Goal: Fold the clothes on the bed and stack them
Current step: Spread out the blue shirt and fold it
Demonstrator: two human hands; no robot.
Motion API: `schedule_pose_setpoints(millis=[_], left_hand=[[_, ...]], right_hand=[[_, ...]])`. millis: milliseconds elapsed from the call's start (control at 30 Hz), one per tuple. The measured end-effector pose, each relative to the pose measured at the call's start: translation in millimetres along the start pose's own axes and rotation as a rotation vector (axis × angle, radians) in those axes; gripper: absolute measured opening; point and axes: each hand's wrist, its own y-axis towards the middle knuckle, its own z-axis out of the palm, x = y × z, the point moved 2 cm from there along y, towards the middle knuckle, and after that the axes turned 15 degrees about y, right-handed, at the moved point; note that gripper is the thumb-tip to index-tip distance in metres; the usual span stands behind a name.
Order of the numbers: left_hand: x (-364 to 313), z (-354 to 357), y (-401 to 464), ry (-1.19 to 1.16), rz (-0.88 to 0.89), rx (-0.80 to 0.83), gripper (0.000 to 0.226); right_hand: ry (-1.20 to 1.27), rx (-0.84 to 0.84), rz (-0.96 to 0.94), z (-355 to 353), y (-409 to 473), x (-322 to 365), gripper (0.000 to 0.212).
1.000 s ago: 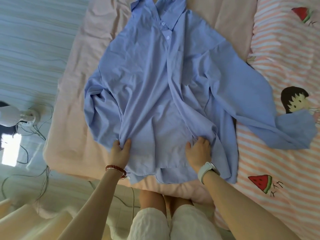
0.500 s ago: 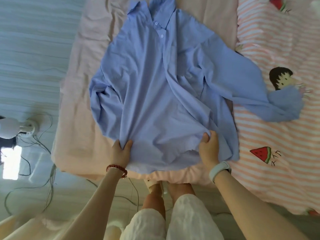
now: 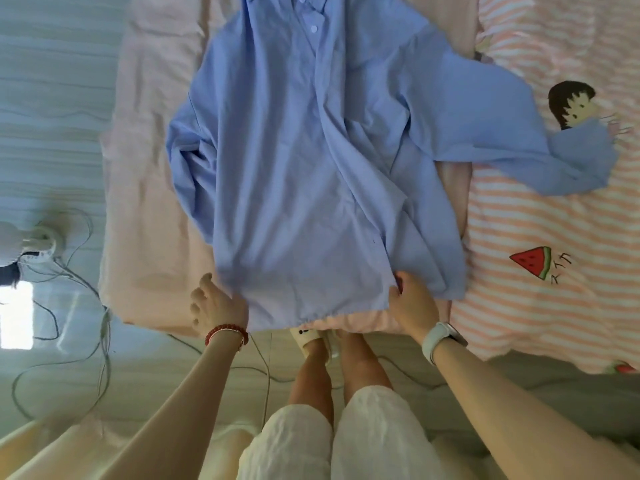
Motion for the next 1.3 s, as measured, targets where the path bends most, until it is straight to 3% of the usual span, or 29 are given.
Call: schedule_pose_setpoints(millis=[100, 167, 267, 367, 467, 533, 600, 667, 700, 800, 833, 867, 900, 1000, 1067, 1233, 1300], left_hand=[[-23, -6, -7, 0.13, 0.249, -0.185, 0.063], [-41, -6, -12, 0.236, 0.457, -0.214, 0.063], [-68, 6, -18, 0.478, 0.786, -0.166, 0.065], [-81, 26, -16, 0.723, 0.914, 0.0, 0.065], [-84, 34, -10, 0.781, 0.845, 0.167, 0.063], [-92, 30, -11, 0.764, 0.809, 0.148, 0.055], [-105, 21, -16, 0.605, 0.772, 0.072, 0.042], [-123, 13, -20, 0.261, 0.734, 0.088, 0.029], [-133, 10, -21, 0.074, 0.683, 0.17, 0.024], [-164, 4, -29, -0.495, 0.34, 0.69, 0.024], [-170, 6, -31, -0.618, 0.216, 0.828, 0.027], [-175, 9, -33, -0.685, 0.131, 0.907, 0.028], [-177, 14, -35, -0.696, 0.093, 0.933, 0.027], [-176, 28, -41, -0.602, 0.105, 0.84, 0.023], [-170, 36, -44, -0.652, 0.081, 0.872, 0.029], [-155, 38, -45, -0.758, 0.151, 0.727, 0.014], [-148, 34, -45, -0.797, 0.179, 0.662, 0.01]], right_hand=[[0.109, -0.215, -0.115, -7, 4, 17, 0.039], [0.167, -0.271, -0.194, -11, 13, 35, 0.046], [0.159, -0.26, -0.174, -11, 43, 58, 0.051], [0.11, -0.269, -0.068, -12, 71, 65, 0.031], [0.303, -0.383, -0.023, -33, 80, 60, 0.026], [0.429, -0.475, -0.046, -58, 78, 56, 0.024], [0.55, -0.449, -0.104, -84, 74, 56, 0.027], [0.651, -0.316, -0.157, -100, 66, 60, 0.033], [0.667, -0.187, -0.151, -101, 61, 62, 0.032], [0.62, 0.355, 0.024, -76, 42, 60, 0.022], [0.599, 0.466, 0.102, -66, 36, 57, 0.02], [0.551, 0.47, 0.114, -58, 34, 51, 0.021], [0.48, 0.368, 0.066, -54, 35, 44, 0.023], [0.274, -0.148, -0.125, -58, 37, 26, 0.029], [0.147, -0.341, -0.17, -61, 39, 16, 0.034], [-0.067, -0.388, 0.061, -65, 48, -5, 0.058], [-0.048, -0.384, 0.144, -69, 52, -12, 0.056]])
